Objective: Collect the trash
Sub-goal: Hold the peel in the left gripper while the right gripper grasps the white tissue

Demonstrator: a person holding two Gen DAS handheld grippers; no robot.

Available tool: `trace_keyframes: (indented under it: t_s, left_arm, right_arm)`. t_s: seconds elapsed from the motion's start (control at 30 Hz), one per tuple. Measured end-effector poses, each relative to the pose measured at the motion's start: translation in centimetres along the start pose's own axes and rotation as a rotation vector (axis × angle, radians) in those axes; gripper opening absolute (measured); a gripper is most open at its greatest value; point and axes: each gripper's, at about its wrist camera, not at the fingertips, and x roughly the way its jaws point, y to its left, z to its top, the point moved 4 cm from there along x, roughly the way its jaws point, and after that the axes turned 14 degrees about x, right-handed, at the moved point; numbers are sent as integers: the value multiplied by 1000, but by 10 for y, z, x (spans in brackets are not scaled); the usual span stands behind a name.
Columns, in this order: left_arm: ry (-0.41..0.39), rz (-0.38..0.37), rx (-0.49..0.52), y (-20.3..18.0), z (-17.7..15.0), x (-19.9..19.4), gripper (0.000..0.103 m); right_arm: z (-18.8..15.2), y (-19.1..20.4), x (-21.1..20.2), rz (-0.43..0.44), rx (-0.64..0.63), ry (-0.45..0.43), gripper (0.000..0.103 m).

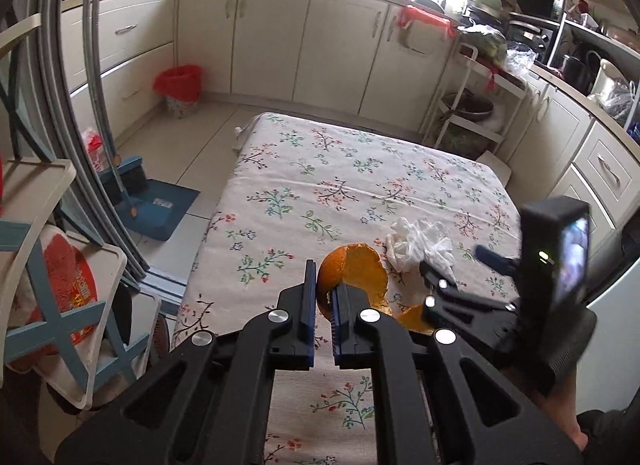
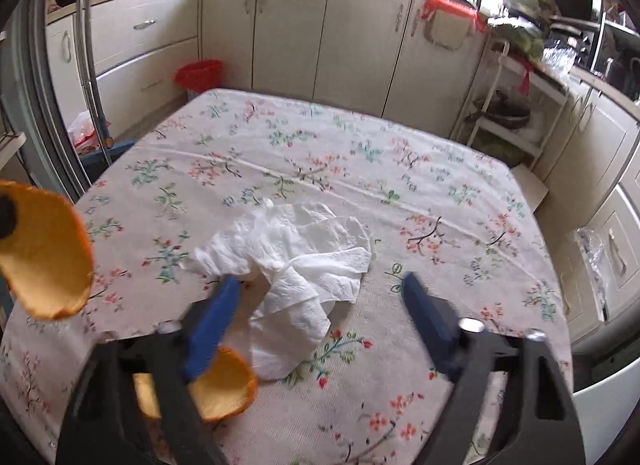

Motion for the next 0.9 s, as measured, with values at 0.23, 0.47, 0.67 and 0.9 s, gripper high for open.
trace_keyframes:
  t_s: [0.23, 0.47, 0.67, 0.9]
  left_arm:
    - [5, -17, 21, -13, 0, 4, 6]
    - [-2, -28, 50, -31, -4, 2, 6]
    - [-16, -25, 92, -49, -6, -2, 5]
    - [-54, -6, 160, -73, -4, -12, 6]
  right_arm:
    - [-9, -12, -8, -18, -40, 17, 13]
    - [-30, -42, -39, -60, -49, 18, 12]
    - [-61, -46, -70, -64, -93, 21, 12]
    - [-84, -55, -100, -47, -89, -1, 12]
